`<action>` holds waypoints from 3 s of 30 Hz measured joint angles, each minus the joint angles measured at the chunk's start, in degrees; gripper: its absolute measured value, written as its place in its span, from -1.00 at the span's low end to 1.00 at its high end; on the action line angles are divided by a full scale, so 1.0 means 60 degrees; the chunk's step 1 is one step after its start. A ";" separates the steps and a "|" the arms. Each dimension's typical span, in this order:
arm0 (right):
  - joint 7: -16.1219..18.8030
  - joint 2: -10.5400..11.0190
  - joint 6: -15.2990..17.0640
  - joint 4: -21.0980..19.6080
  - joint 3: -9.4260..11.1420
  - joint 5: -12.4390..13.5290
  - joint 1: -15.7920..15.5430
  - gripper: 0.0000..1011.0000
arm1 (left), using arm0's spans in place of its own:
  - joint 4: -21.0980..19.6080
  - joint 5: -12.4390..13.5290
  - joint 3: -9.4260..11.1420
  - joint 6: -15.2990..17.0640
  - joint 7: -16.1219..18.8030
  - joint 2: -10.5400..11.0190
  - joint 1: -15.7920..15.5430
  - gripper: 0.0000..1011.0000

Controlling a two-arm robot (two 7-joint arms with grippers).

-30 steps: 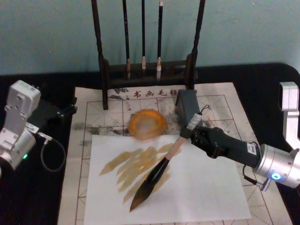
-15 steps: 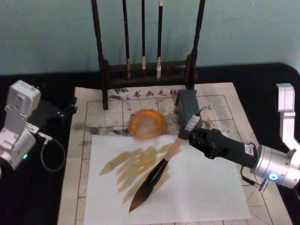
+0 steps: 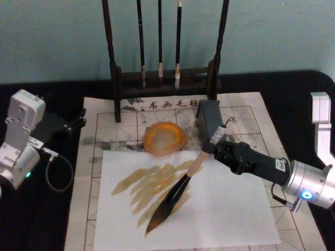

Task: Pick up the brush from the inkstone, write on the paper, then place the brush back to its original position.

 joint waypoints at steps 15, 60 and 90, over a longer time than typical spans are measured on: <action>-0.0098 0.0040 -0.0028 0.0127 0.0199 0.0128 -0.0049 -0.65 | 0.0000 0.0000 0.0000 0.0000 0.0000 -0.0001 0.0000 0.98; -0.0082 -0.0110 -0.0192 0.0241 0.0802 0.0932 -0.0260 -0.65 | 0.0000 0.0000 0.0000 0.0000 0.0000 0.0000 0.0000 0.98; -0.1564 -0.1319 -0.0468 0.1008 0.1136 0.1337 0.0009 -0.65 | 0.0000 0.0000 0.0000 0.0000 0.0000 -0.0001 0.0000 0.98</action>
